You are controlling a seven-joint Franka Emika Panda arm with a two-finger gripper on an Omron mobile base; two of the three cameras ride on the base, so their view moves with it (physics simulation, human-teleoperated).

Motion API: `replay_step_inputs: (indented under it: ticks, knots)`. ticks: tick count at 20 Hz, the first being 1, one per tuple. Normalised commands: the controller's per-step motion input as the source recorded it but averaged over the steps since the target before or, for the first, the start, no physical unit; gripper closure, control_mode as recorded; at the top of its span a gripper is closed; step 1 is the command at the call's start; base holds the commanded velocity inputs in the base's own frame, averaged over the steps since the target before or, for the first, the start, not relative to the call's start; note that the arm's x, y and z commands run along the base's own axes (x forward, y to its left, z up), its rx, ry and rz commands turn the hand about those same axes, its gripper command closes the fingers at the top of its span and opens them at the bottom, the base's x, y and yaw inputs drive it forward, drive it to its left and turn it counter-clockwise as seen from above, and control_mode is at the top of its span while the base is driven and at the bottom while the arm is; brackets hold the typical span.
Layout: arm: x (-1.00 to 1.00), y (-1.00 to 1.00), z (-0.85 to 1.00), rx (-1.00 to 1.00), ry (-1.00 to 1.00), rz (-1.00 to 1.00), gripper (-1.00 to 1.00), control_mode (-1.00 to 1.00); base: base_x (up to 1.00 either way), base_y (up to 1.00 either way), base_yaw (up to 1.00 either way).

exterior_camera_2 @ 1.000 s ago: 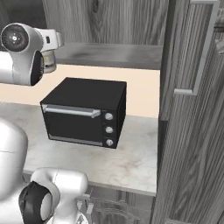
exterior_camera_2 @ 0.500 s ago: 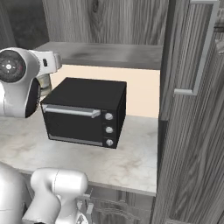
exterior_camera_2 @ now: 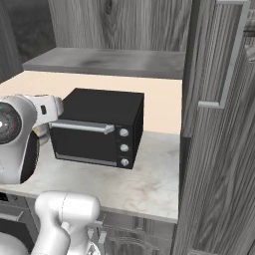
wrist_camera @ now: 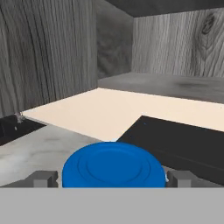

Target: Move the mayonnaise and condiment bottle from the cabinet to the dining counter.

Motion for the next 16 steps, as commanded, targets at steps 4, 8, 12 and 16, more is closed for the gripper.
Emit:
replay_step_inputs:
  ticks: [4, 8, 12, 16]
  knots:
    - [-0.65, -0.02, -0.35, 0.00, 0.06, 0.05, 1.00, -1.00, 0.00, 0.00, 0.00]
    - [-0.31, 0.03, -0.17, 0.00, 0.03, 0.02, 1.00, -1.00, 0.00, 0.00, 0.00]
    - [-0.04, 0.01, -0.02, 0.00, 0.00, 0.00, 1.00, -1.00, 0.00, 0.00, 0.00]
    - [-0.18, 0.11, -0.05, 0.00, 0.01, 0.00, 1.00, -1.00, 0.00, 0.00, 0.00]
